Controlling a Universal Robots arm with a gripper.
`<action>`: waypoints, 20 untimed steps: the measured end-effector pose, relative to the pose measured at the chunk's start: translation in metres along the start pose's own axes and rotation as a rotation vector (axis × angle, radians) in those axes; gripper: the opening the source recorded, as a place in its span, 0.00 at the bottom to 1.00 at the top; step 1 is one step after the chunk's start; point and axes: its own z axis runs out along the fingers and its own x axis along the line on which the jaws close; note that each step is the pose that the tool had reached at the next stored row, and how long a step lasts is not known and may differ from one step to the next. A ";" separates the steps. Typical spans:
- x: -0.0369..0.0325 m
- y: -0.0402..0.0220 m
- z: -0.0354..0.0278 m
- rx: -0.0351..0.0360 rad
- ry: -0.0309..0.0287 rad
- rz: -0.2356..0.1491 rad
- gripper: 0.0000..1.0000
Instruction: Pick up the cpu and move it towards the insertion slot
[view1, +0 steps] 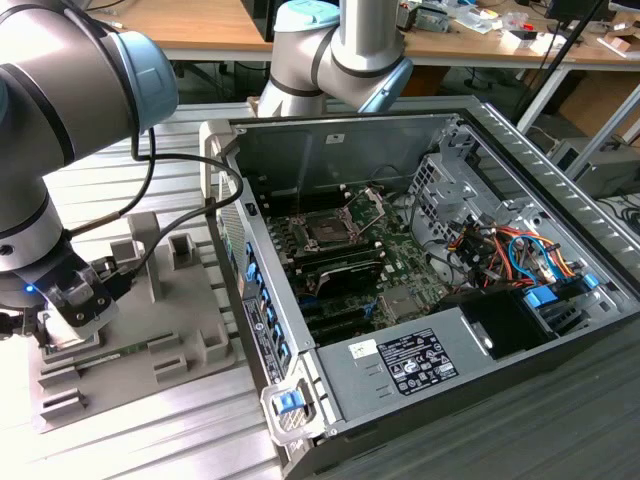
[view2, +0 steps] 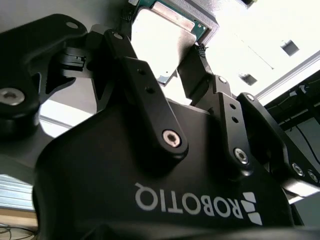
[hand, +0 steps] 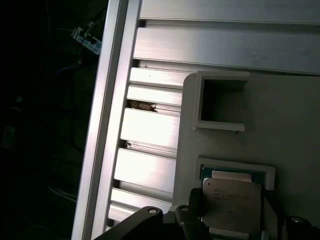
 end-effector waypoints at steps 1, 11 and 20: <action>0.0000 0.0000 0.0000 0.0000 0.0001 0.000 0.55; 0.0000 0.0000 0.0001 -0.0001 -0.0001 -0.002 0.55; 0.0000 0.0003 -0.0083 -0.0003 -0.0002 -0.002 0.55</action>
